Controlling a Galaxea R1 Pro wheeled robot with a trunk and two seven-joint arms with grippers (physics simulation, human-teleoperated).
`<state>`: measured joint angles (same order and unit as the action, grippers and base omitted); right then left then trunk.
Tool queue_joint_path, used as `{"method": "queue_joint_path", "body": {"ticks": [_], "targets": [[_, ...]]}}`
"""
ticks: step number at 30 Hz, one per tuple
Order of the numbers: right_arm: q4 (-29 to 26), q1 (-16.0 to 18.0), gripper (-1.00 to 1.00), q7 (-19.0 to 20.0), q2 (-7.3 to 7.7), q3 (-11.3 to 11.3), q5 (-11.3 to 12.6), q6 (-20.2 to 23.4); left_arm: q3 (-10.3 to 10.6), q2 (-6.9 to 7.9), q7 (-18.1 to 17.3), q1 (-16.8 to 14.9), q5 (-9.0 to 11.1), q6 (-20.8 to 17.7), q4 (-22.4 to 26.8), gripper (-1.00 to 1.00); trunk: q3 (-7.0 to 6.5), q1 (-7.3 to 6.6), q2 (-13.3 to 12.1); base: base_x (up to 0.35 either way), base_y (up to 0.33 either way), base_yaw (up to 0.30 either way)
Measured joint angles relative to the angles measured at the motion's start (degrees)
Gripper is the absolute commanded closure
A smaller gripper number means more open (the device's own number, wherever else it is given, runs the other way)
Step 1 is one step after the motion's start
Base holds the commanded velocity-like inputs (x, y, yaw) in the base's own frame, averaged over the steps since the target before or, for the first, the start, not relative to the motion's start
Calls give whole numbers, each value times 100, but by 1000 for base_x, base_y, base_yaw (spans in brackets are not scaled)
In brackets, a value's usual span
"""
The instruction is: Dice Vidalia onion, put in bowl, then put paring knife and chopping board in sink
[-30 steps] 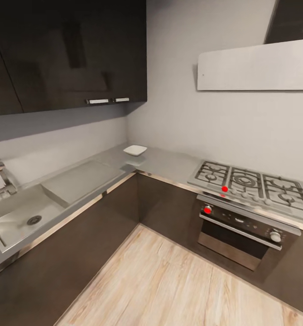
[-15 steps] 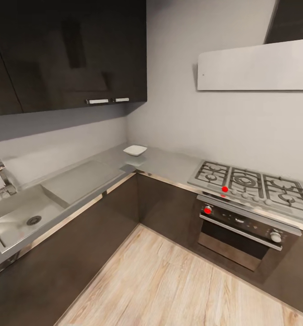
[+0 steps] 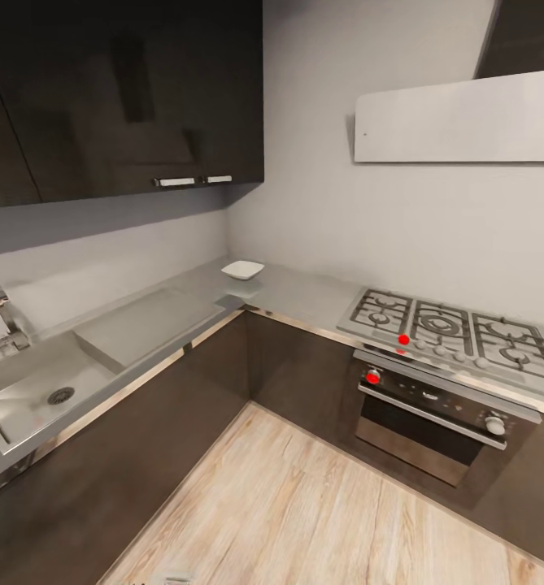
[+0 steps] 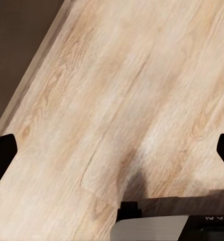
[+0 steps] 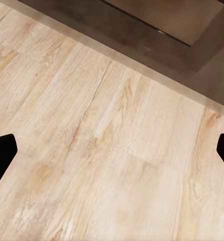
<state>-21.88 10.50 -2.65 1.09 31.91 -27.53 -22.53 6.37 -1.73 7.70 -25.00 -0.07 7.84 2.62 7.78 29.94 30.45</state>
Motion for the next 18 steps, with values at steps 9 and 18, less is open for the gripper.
{"method": "queue_joint_path", "body": {"ticks": [9, 18], "targets": [[0, 1, -100, 0, -1, -2, -7, 3, -12, -47, 102, -2, -2, -883, 1248, -100, 0, 0, 0, 0, 0, 0], [0, 0, -100, 0, -6, -5, -7, 3, 22, -103, 75, -3, 17, -3745, 4140, -100, -1, 0, 0, 0, 0, 0]]}}
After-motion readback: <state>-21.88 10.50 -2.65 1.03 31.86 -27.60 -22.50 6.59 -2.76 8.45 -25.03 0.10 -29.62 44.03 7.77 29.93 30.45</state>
